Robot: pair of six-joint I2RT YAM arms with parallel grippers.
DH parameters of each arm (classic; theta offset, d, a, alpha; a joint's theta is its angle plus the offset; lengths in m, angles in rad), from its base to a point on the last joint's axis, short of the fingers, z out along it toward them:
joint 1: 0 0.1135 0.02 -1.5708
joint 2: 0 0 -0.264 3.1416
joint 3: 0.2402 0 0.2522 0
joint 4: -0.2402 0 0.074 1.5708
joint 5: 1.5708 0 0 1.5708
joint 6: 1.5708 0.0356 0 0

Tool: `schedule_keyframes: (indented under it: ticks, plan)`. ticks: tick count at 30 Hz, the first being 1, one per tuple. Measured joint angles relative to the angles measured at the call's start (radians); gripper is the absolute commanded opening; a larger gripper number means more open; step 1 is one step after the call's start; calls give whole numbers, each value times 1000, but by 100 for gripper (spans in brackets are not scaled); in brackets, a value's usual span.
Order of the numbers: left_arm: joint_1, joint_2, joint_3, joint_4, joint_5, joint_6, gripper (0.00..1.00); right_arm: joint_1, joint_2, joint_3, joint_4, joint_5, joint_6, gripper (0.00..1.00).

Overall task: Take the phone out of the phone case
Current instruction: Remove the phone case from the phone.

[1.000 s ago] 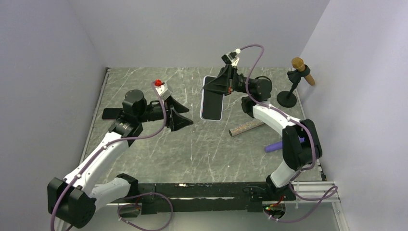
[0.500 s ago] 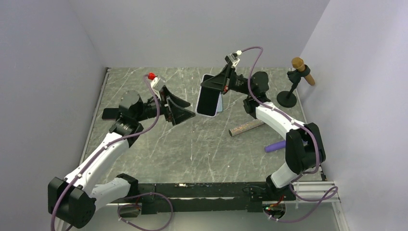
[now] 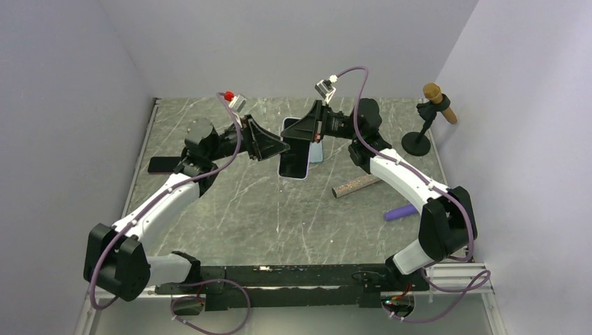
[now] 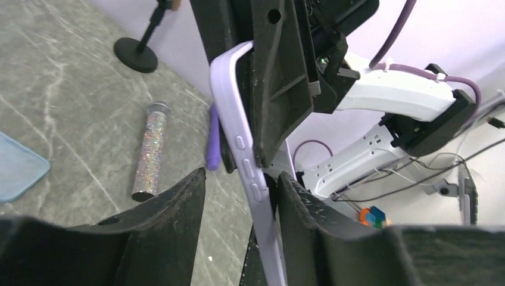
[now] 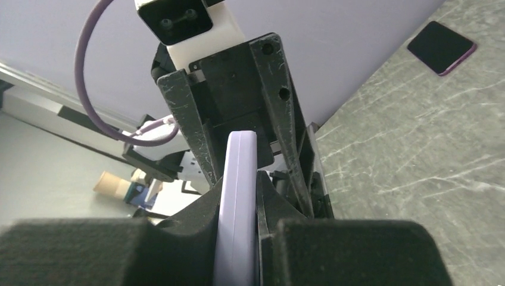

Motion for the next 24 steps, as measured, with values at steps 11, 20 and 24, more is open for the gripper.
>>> schedule_keyframes:
  ticks: [11,20,24]
  plan:
    - [-1,104,0,190,137,-207,0,3,-41,51,-246,18,-248,47]
    - [6,151,12,161,300,-190,0,-80,-51,253,-690,-87,-518,70]
    - [21,152,27,153,357,-180,0,-106,-46,315,-909,-125,-665,61]
